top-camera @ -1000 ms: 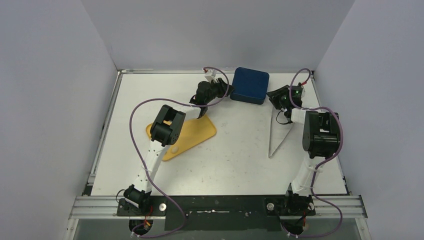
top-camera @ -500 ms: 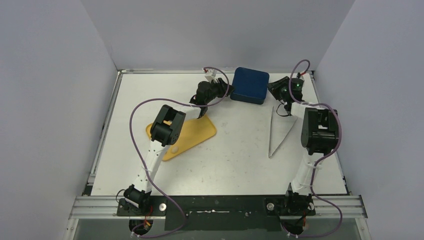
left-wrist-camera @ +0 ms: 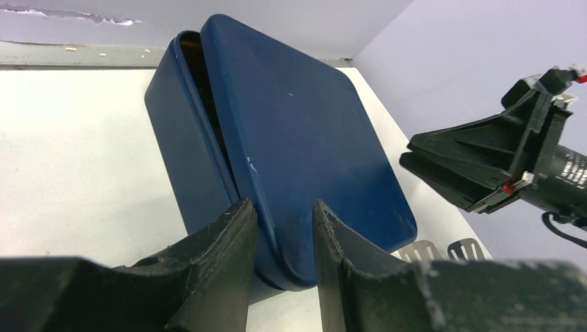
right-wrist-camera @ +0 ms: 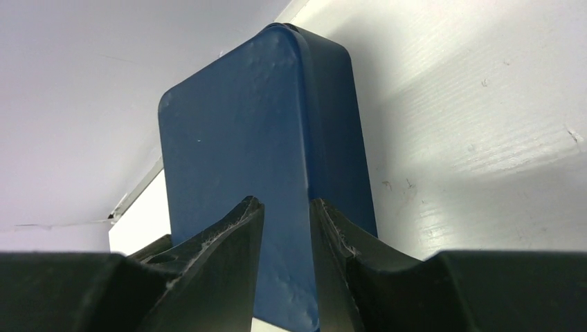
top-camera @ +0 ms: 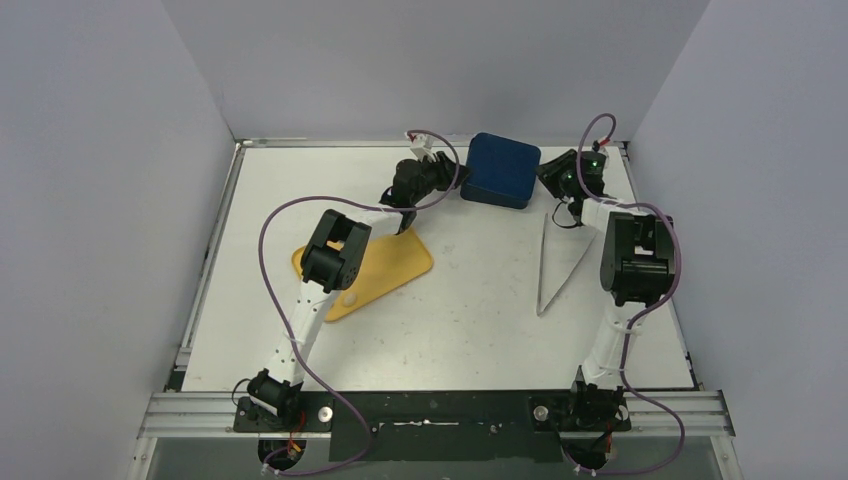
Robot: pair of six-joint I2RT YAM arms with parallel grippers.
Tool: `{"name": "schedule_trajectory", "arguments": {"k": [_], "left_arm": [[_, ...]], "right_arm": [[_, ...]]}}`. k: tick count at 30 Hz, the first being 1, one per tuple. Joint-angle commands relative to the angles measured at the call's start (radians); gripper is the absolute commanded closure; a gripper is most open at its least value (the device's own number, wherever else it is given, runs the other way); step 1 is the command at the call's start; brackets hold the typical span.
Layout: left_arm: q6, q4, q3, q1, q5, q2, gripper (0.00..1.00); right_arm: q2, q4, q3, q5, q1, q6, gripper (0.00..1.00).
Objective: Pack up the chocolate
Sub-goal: Close the box lid on the packing box.
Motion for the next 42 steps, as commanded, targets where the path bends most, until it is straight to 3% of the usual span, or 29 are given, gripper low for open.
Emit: {"name": "schedule_trajectory", "arguments": {"k": [1, 12, 23, 34, 42], "left_arm": [[-0.003, 0.064, 0.056, -0.008, 0.002, 0.009, 0.67], [0.005, 0.045, 0.067, -0.008, -0.022, 0.019, 0.67], [0.019, 0.028, 0.072, -0.008, -0.024, 0.022, 0.64], [0.034, 0.014, 0.076, -0.008, -0.036, 0.026, 0.60], [0.056, -0.003, 0.077, -0.008, -0.057, 0.028, 0.59]], "right_arm": [[0.027, 0.016, 0.060, 0.014, 0.003, -0.021, 0.68], [0.033, -0.043, 0.076, 0.053, 0.007, -0.036, 0.64], [0.062, -0.005, 0.097, 0.019, 0.009, -0.031, 0.69], [0.090, -0.058, 0.145, 0.032, 0.011, -0.038, 0.64], [0.098, -0.035, 0.134, 0.027, 0.012, -0.033, 0.66]]}}
